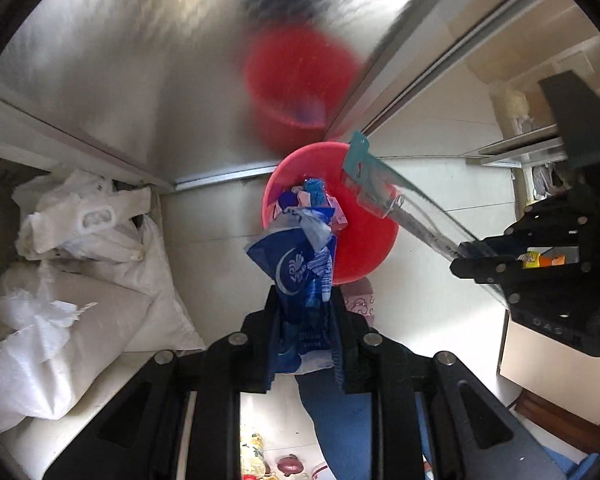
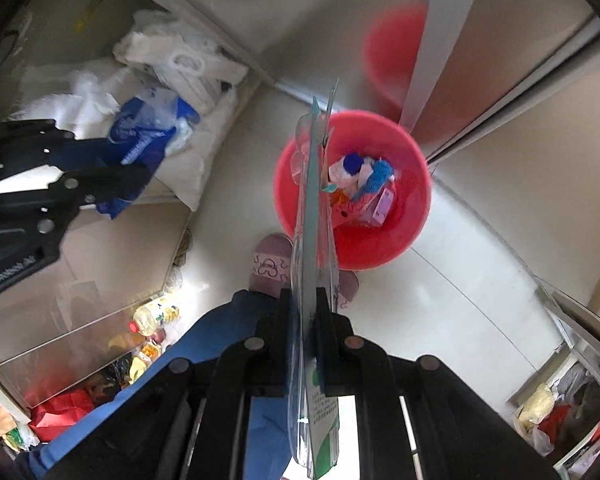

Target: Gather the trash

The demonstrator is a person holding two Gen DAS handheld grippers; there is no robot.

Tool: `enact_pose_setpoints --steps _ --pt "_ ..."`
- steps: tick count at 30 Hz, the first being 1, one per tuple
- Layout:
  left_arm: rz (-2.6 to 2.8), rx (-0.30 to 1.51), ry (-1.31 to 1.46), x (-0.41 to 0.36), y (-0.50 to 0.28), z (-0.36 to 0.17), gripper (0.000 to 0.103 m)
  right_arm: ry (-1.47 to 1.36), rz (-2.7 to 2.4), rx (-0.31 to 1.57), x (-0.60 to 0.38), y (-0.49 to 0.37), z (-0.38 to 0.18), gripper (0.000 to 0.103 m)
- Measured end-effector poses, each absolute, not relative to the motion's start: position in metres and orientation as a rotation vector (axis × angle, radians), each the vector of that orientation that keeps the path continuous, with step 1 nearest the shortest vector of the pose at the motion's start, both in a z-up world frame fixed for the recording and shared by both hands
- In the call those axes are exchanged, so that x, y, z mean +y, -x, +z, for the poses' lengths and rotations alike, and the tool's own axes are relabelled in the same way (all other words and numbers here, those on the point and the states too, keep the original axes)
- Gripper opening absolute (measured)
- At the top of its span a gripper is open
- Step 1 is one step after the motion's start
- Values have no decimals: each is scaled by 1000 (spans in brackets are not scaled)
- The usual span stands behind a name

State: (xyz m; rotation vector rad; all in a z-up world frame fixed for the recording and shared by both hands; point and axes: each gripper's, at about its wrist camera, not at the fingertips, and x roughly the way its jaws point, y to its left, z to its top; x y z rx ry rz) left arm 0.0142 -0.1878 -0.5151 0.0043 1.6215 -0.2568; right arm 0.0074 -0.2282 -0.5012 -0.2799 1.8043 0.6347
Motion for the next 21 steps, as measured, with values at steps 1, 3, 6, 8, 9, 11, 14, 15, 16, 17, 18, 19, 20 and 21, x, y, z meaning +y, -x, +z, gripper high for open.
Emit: enact_pose_setpoints --steps 1,3,6,8,9,11,14,15,16,17,18,19,20,21 --pt "-257 1624 -5 -187 -14 -520 20 280 638 1818 -227 -9 -511 8" --pt "-263 1628 -7 -185 -15 -527 20 284 636 1832 -233 -10 -520 8" --pt "-260 1625 -19 -183 -15 -534 20 292 621 1857 -230 -9 -536 9" --pt "-258 1623 -19 -182 -15 -533 20 286 603 1856 -226 -11 -542 9" --pt "-259 1623 -15 -180 -16 -534 20 293 601 1842 -223 -10 -541 9" --pt "-263 1621 -12 -178 -16 -534 20 321 590 1800 -219 -9 -537 13" --pt "-272 1615 -8 -176 -17 -532 20 284 573 1782 -221 -9 -534 50" --pt "-274 1613 -6 -175 -18 -530 20 266 572 1774 -223 -10 -533 51" --pt "-274 1610 -8 -175 -19 -530 20 259 569 1763 -226 -10 -531 51" --pt "-274 1607 -14 -175 -20 -530 20 257 566 1748 -227 -9 -528 51" --pt "-276 1606 -16 -175 -20 -530 20 252 564 1733 -229 -9 -524 52" --pt "-279 1604 -13 -176 -21 -530 20 244 564 1718 -232 -8 -520 54" --pt "-284 1600 -7 -177 -22 -528 20 234 560 1703 -234 -9 -518 56" --pt "-289 1596 -1 -178 -23 -528 20 226 557 1686 -237 -8 -515 60"
